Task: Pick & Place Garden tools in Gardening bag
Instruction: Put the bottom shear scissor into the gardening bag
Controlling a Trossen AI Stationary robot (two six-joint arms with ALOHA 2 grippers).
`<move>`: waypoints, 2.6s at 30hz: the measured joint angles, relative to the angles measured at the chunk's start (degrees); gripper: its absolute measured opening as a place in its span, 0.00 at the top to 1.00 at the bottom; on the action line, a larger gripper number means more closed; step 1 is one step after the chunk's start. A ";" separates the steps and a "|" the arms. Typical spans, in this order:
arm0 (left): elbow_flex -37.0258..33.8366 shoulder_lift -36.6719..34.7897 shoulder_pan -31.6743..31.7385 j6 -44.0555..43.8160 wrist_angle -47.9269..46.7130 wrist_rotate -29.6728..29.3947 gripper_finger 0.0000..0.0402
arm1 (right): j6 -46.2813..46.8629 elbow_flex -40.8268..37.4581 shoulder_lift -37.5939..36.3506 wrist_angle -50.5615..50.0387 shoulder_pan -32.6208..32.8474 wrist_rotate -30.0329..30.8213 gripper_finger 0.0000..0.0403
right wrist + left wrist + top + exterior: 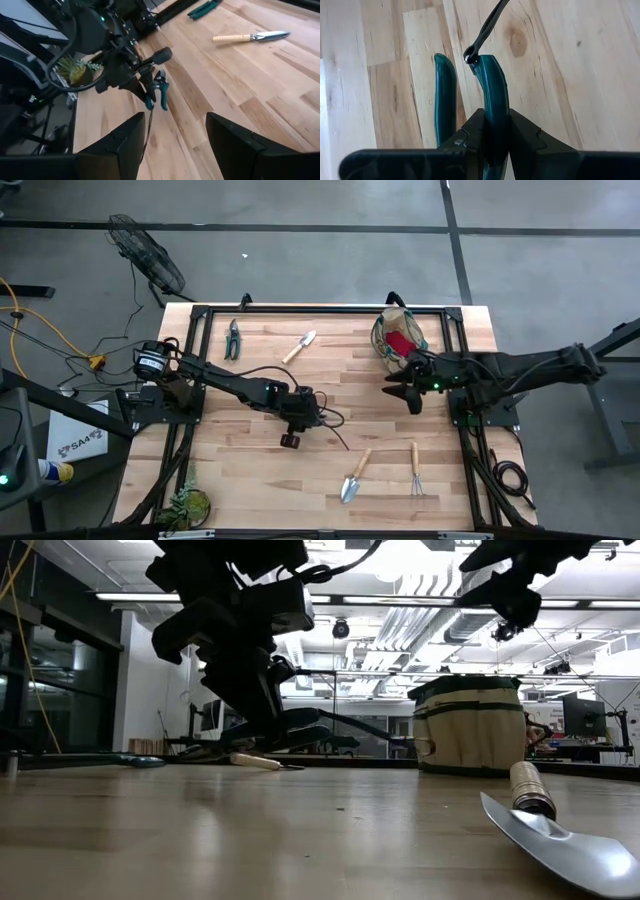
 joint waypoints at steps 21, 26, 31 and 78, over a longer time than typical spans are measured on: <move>0.00 0.00 0.00 -3.26 1.77 0.97 0.88 | -0.20 -0.68 -6.20 -1.44 0.00 -0.11 0.50; 0.00 0.00 -0.02 -4.48 3.72 1.73 0.88 | -0.20 -0.68 -6.17 -2.83 0.00 -0.11 0.50; 0.00 0.00 -0.01 -5.77 5.74 1.73 0.88 | -0.20 -0.68 -6.17 -4.02 0.00 -0.25 0.50; -0.03 -8.71 0.00 -15.02 17.62 3.47 0.88 | -1.75 -0.64 -6.15 -6.60 0.00 -4.80 0.50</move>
